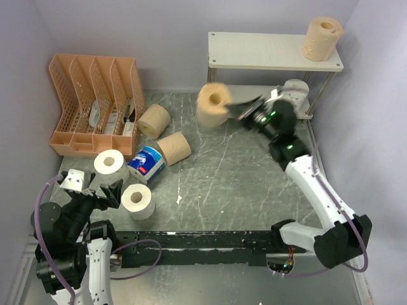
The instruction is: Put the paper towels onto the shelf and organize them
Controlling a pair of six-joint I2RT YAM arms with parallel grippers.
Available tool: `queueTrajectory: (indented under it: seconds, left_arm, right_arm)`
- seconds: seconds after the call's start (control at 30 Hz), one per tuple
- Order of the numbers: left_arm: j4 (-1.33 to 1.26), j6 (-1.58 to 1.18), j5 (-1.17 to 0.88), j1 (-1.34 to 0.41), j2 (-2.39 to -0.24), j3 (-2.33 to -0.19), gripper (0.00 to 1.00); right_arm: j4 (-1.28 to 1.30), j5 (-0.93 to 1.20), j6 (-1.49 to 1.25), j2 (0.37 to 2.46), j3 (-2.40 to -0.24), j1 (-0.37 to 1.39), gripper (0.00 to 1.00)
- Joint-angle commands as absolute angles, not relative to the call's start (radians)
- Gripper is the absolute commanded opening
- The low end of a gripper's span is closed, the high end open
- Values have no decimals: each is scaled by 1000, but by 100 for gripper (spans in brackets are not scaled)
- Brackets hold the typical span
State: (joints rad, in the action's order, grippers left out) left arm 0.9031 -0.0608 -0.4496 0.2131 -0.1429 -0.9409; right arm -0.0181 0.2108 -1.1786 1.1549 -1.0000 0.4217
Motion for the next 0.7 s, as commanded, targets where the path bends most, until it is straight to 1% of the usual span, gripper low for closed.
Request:
queueTrajectory:
  seconds: [0.0, 0.03, 0.13, 0.23, 0.33, 0.53, 0.67]
  left_arm:
    - [884, -60, -463, 208, -135, -945, 99]
    - [884, -60, -463, 208, -135, -944, 99]
    - [884, -60, -463, 208, -135, -944, 99]
    - [885, -61, -461, 208, -126, -944, 99]
    - [883, -61, -457, 207, -123, -944, 99]
    - [881, -64, -457, 207, -115, -943, 99]
    - [881, -65, -455, 207, -109, -942, 99]
  right_arm:
    - [162, 193, -1092, 1201, -1320, 196, 0]
    - [174, 211, -1102, 1232, -1386, 140, 0]
    - [239, 193, -1163, 1329, -1572, 63, 0]
    - [262, 164, -1221, 1435, -1720, 19, 0]
    - [319, 154, -1239, 1556, -1912, -5, 0]
    - [329, 67, -1305, 1681, -2042, -58, 0]
    - [420, 52, -1309, 1793, -2191, -105, 0]
